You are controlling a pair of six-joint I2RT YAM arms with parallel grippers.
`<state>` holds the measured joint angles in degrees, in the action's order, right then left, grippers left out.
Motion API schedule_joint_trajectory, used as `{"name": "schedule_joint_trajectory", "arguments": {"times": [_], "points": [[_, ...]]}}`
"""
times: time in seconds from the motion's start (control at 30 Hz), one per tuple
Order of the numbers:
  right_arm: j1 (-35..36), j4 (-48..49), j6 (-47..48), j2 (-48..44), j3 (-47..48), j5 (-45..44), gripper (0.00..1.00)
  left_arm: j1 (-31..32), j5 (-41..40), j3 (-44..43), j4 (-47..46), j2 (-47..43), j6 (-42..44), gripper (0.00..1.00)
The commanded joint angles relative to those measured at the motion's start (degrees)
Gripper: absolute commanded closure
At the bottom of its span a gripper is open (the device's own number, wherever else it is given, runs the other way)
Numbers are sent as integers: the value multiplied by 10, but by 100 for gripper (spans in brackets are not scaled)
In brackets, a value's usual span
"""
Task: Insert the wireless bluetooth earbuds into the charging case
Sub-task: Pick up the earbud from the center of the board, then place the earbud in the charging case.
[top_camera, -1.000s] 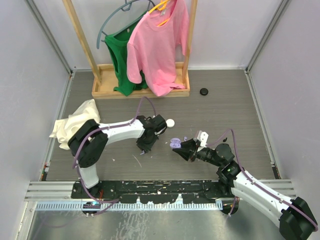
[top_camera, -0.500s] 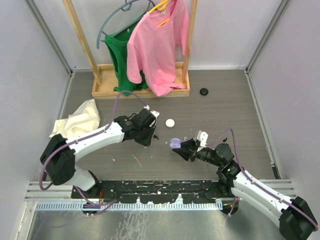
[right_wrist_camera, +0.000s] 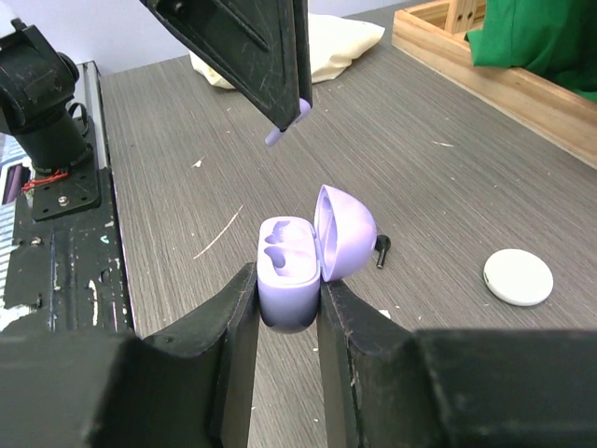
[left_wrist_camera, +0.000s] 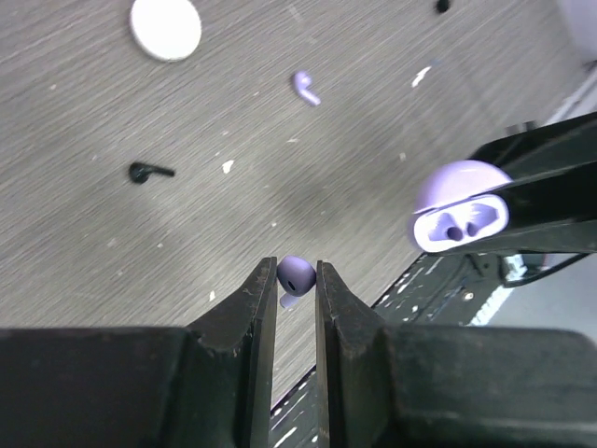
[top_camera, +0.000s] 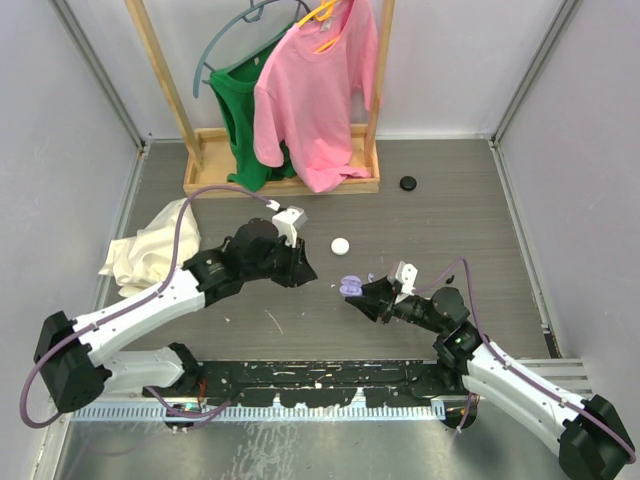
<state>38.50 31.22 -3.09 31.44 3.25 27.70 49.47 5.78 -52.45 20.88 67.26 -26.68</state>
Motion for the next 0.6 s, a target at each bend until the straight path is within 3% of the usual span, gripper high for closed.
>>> {"name": "schedule_joint_trajectory", "arguments": {"times": [0.0, 0.23, 0.57], "points": [[1, 45, 6, -16, 11, -3, 99, 4, 45, 25, -131, -34, -19, 83], [1, 65, -1, -31, 0, 2, 99, 31, 69, 57, -257, -55, -16, 83], [2, 101, -10, -53, -12, 13, 99, 52, 92, 87, -359, -98, -22, 82]]}}
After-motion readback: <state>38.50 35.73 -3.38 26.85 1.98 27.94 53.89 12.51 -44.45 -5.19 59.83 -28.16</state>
